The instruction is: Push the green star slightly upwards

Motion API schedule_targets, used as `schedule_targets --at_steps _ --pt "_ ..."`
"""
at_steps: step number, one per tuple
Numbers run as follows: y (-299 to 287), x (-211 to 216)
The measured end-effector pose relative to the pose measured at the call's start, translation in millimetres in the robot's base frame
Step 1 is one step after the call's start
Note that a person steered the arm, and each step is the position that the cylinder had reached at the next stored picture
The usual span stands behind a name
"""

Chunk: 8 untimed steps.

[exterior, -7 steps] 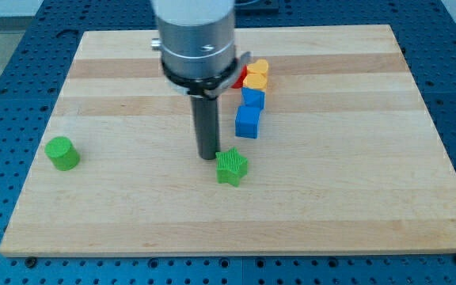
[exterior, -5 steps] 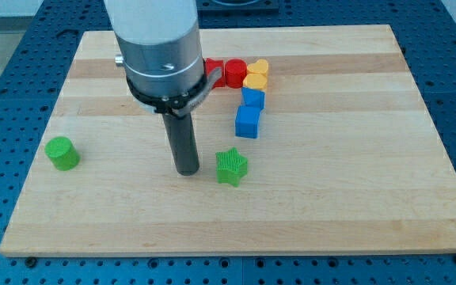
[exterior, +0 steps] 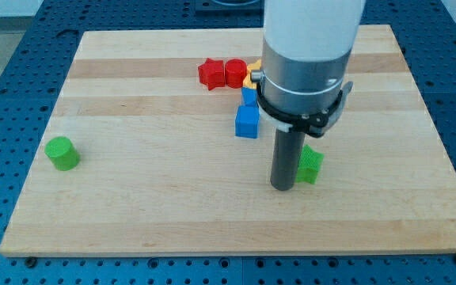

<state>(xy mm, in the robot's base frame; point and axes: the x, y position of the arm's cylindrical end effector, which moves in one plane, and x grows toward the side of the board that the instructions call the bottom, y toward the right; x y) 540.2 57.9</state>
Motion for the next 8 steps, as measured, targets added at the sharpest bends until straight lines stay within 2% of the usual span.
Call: schedule_targets --at_steps 2,5,6,7,8 --pt "31 10" --pt "58 -58" --pt "70 -53" --pt "67 -15" --pt "51 -3"
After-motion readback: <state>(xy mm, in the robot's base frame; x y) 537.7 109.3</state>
